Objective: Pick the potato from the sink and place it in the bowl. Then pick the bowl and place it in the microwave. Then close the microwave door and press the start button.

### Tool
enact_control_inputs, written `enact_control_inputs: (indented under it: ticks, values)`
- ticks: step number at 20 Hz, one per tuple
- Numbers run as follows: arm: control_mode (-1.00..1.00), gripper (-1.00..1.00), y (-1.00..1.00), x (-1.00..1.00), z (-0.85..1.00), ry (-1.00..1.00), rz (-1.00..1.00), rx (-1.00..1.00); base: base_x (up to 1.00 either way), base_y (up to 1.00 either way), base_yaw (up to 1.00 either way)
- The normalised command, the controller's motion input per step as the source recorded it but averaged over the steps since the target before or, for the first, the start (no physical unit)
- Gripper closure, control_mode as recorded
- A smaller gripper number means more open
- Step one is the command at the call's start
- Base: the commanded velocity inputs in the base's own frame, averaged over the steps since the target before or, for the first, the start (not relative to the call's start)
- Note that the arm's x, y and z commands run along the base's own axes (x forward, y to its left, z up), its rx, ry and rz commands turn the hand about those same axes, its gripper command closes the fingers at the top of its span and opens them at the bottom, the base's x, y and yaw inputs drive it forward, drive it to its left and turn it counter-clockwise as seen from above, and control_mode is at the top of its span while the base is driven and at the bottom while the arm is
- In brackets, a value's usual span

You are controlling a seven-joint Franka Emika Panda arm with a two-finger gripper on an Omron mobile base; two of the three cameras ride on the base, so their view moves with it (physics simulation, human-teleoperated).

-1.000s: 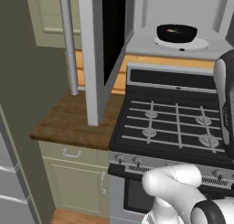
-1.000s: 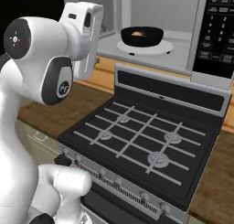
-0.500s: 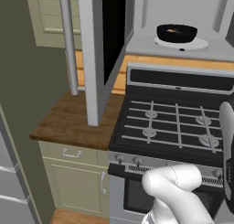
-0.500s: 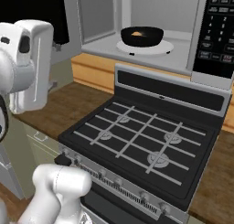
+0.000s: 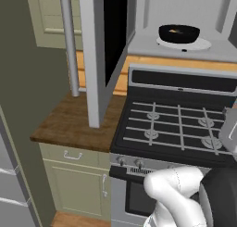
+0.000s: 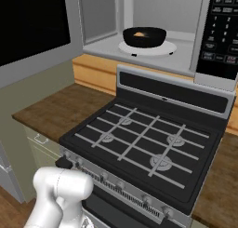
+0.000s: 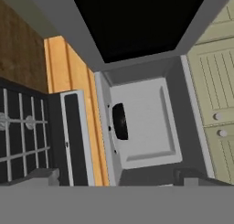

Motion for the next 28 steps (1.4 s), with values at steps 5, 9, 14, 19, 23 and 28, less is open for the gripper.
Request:
enact_control_inputs:
  ticks: [5,9,14,19,23,28]
  values:
    - [-1.00,-1.00,1.00,0.05,-0.40,-0.18,-0.08,0.00,0.00,0.00,0.00]
    - [-1.00,-1.00,1.00,0.15,-0.26,-0.14,-0.14,-0.08,0.00,0.00,0.00]
    - [-1.00,-1.00,1.00,0.26,-0.17,-0.05,-0.22,-0.02,0.00,0.00,0.00]
    - [-1.00,-1.00,1.00,0.25,-0.14,0.00,-0.24,-0.05,0.00,0.00,0.00]
    - [-1.00,-1.00,1.00,0.16,-0.19,-0.13,-0.13,-0.14,0.00,0.00,0.00]
    - [-1.00,-1.00,1.00,0.37,-0.33,-0.04,-0.13,-0.06,0.00,0.00,0.00]
